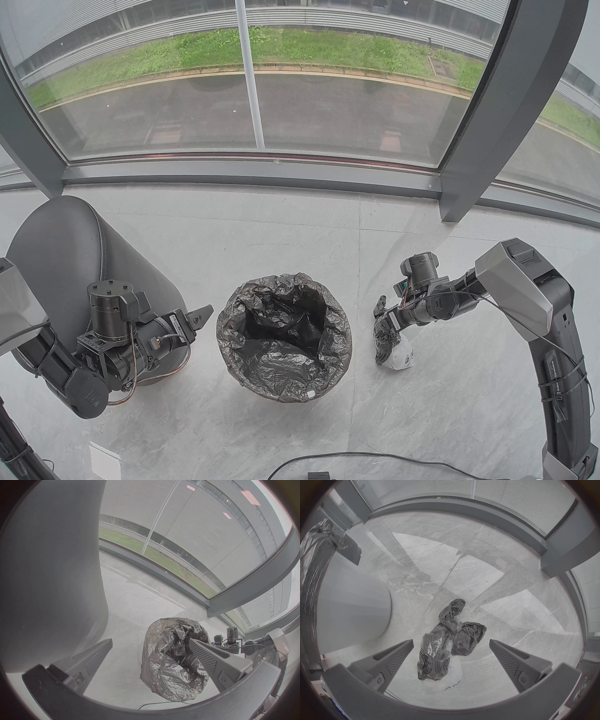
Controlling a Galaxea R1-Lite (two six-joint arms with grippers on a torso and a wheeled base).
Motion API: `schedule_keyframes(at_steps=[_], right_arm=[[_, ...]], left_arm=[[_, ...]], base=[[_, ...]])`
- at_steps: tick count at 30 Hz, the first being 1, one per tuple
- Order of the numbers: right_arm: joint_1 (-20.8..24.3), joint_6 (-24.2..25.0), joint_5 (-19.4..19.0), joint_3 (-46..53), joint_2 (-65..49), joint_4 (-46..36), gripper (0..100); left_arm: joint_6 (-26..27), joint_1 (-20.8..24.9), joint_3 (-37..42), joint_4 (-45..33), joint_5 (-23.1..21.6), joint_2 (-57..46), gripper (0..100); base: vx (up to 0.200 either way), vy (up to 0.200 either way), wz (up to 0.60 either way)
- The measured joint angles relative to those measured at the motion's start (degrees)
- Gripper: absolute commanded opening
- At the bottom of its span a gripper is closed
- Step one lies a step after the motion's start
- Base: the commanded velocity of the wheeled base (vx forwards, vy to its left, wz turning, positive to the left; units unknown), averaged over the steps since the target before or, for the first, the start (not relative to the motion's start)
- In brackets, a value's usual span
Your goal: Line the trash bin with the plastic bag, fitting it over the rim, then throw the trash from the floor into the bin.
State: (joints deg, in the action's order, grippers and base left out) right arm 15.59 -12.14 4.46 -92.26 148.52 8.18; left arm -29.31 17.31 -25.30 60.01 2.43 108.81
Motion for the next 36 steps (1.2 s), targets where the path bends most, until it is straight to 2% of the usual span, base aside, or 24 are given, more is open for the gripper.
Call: schedule_keyframes(at_steps=[5, 22, 36], right_arm=[[0.0, 1.6, -0.4, -4.3, 1.8, -4.4, 100], [-0.3, 3.1, -0.7, -15.1, 8.3, -11.6, 100], [-0.2, 3.4, -0.7, -17.6, 10.6, -13.3, 100]], left_arm=[[0.0, 0.0, 0.0, 0.0, 0.0, 0.2, 100], [0.0, 0.2, -0.1, 0.0, 0.0, 1.2, 100], [0.0, 0.2, -0.3, 0.1, 0.0, 2.1, 100]], base=[[0.0, 0.0, 0.0], [0.0, 0.0, 0.0], [0.0, 0.0, 0.0]])
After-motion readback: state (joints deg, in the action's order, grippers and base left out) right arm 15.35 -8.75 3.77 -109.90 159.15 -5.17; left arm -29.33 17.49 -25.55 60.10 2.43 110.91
